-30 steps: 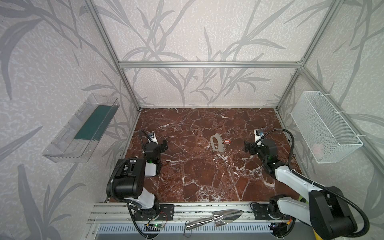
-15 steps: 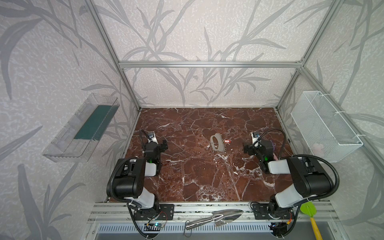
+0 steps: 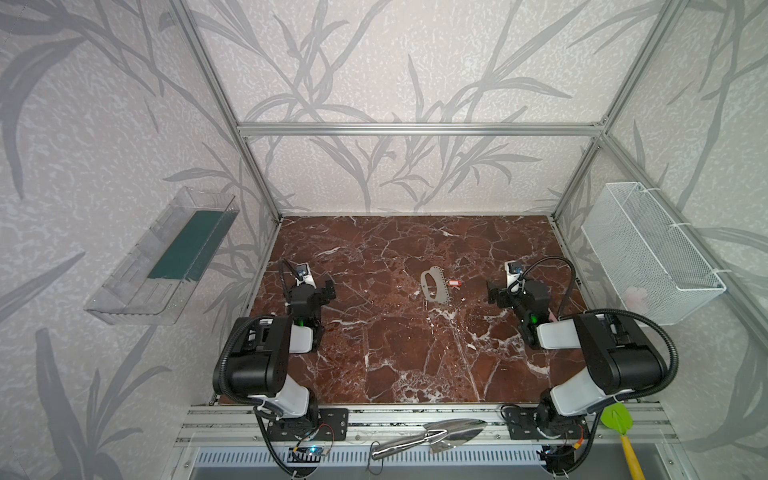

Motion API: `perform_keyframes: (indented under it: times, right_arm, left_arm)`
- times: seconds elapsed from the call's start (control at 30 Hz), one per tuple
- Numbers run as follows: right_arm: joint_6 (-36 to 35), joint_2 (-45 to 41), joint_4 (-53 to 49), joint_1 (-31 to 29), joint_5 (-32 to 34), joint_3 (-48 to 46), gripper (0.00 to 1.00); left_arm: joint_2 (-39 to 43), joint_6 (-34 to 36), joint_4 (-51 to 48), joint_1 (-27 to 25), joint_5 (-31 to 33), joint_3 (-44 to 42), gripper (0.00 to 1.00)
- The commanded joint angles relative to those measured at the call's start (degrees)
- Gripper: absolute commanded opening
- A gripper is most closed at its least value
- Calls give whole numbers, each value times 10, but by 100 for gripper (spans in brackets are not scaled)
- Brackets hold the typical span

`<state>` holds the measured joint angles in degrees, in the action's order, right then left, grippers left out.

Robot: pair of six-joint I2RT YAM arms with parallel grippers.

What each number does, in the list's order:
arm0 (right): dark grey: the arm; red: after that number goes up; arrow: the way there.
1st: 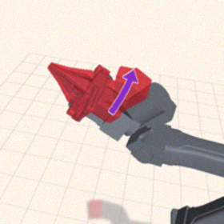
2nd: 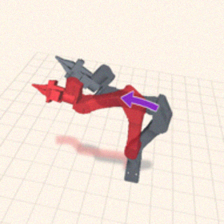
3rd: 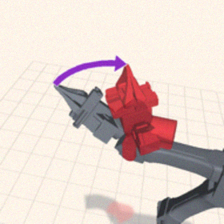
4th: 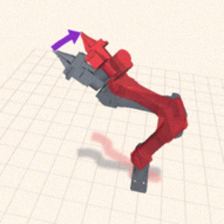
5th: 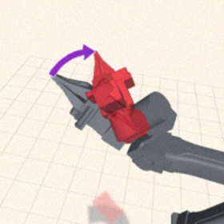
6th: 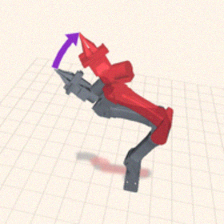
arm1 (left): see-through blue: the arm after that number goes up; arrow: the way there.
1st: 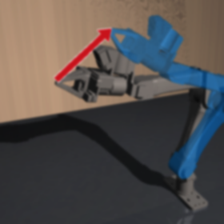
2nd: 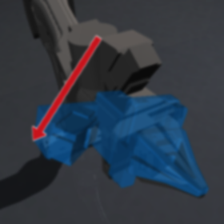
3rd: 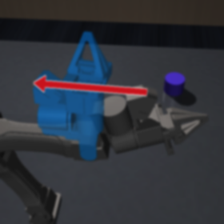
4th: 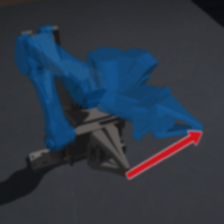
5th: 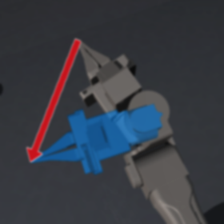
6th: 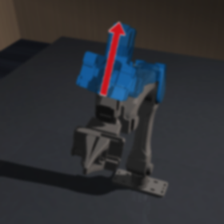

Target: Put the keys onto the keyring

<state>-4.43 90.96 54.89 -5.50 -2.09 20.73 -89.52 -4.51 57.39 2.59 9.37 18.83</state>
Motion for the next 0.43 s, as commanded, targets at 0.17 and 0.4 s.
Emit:
perform_keyframes:
  times: [0.17,0.4]
  right_arm:
    - [-2,0,12,2,0,8,99]
    - [-4,0,13,0,1,7,99]
  left_arm:
    - [-2,-1,2,0,7,9,99]
    - [-2,0,2,0,7,9,99]
